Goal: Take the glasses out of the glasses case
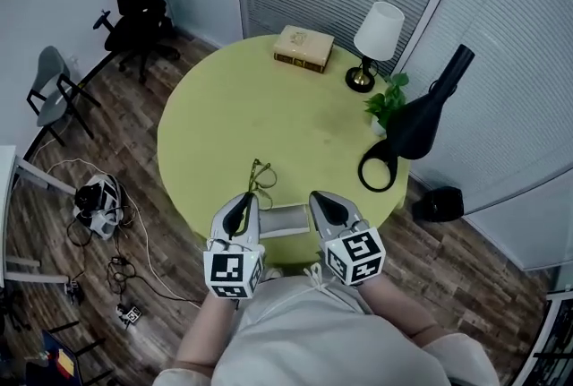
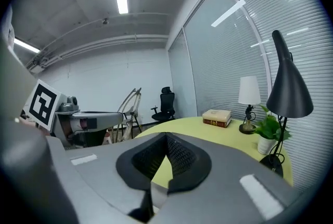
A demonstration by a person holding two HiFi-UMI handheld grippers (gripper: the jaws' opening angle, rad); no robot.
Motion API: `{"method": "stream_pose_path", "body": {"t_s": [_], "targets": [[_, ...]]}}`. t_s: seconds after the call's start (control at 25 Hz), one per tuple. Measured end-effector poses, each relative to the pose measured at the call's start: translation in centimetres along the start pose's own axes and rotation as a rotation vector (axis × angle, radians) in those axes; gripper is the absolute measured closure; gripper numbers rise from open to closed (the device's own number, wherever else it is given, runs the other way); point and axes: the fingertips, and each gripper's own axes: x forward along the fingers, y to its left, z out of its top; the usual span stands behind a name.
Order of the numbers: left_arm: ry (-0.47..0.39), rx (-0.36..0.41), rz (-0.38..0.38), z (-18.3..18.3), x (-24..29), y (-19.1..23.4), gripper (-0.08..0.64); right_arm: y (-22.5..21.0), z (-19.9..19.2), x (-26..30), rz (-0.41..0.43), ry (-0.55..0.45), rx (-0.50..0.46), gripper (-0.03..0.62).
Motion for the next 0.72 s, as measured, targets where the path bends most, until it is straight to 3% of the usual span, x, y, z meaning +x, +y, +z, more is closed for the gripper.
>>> {"method": "stream_pose_path", "body": {"t_s": [0.12, 0.36, 0.72], "targets": [[-0.045, -0.029, 0.048, 1.3, -1.0, 0.4, 0.543, 0.6, 1.1, -0.5, -0.001, -0.029, 0.005, 0.593], [-0.048, -0.061, 0.06, 1.7, -1.1, 0.8, 0.543, 1.2, 1.7, -0.5, -0.002, -0.04, -0.007, 0.594], [-0.035, -0.014, 0.073, 2.3, -0.5, 0.6, 0.543, 1.1, 1.1, -0.2, 0.001, -0.012, -0.008, 0.592]]}}
